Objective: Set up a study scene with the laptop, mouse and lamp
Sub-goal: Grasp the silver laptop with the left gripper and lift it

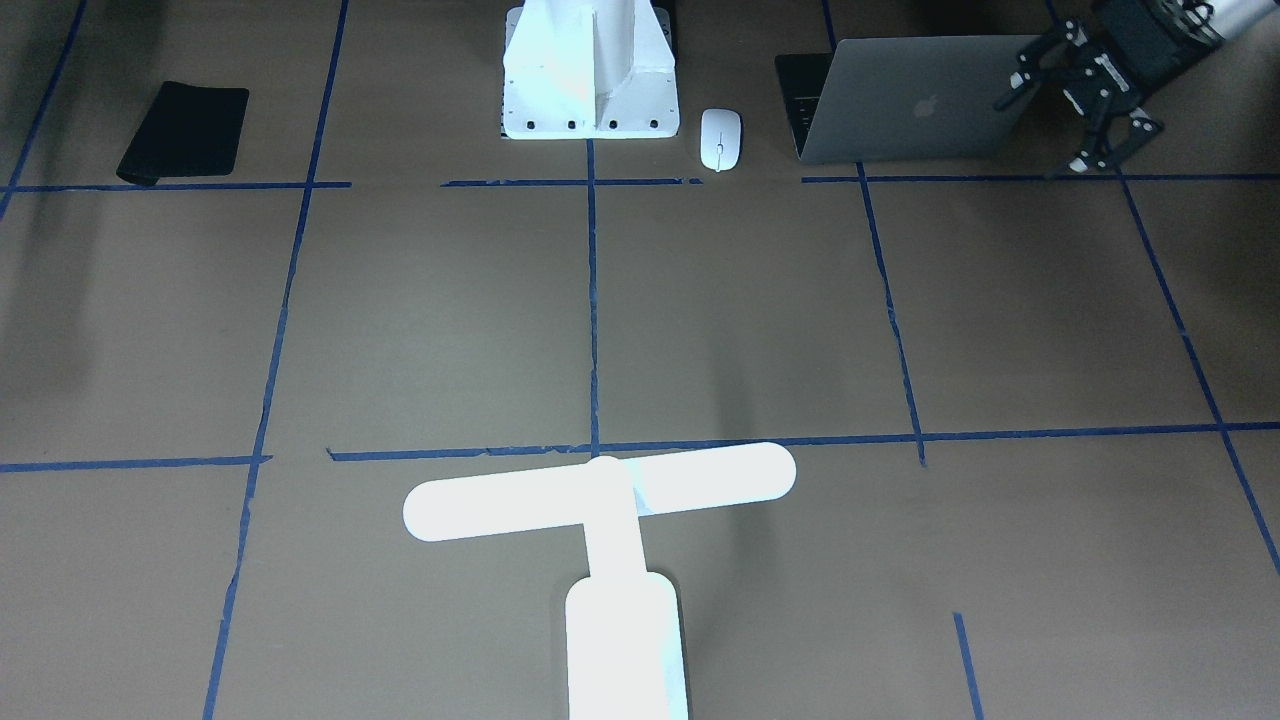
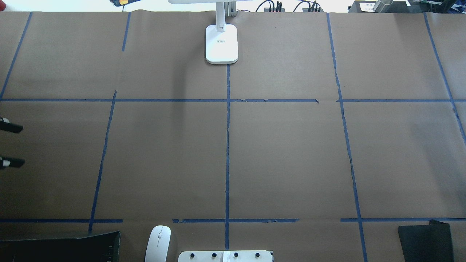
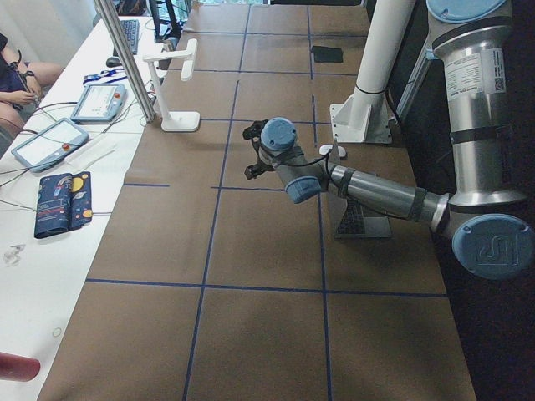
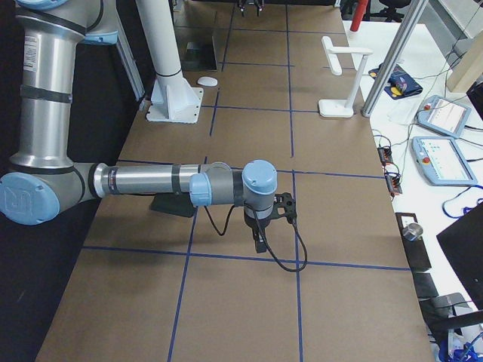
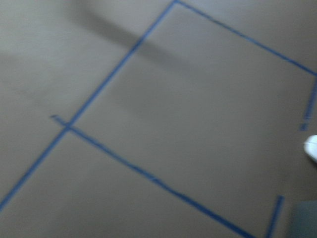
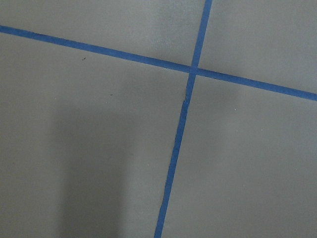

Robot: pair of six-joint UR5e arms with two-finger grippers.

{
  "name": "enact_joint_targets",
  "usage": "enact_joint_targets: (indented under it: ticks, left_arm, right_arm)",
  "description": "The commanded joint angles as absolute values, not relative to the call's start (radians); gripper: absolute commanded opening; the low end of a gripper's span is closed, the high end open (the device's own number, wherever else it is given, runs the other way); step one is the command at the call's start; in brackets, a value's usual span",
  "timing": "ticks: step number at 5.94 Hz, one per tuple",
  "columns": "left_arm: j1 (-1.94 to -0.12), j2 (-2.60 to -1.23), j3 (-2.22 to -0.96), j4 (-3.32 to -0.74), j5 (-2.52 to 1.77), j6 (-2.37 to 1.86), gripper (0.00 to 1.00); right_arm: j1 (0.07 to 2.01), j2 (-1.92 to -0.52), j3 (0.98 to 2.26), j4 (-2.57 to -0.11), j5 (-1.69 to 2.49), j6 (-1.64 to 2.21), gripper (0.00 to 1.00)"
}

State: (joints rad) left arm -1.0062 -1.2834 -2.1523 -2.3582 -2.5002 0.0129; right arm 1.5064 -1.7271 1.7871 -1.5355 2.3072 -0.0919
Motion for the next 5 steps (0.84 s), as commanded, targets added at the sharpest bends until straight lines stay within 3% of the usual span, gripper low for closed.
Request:
enact_joint_targets:
  ticks: [1, 5]
  left_arm:
    - [-0.908, -1.15, -2.271, -2.361, -2.51, 0.13, 1.0]
    - [-0.709, -1.04, -2.284, -2.353, -2.459, 0.155, 0.99]
  right_arm:
    - [1.506, -1.727, 1.784, -1.536, 2.304, -0.092, 1.0]
    - [1.506, -1.727, 1.784, -1.536, 2.306, -0.092, 1.0]
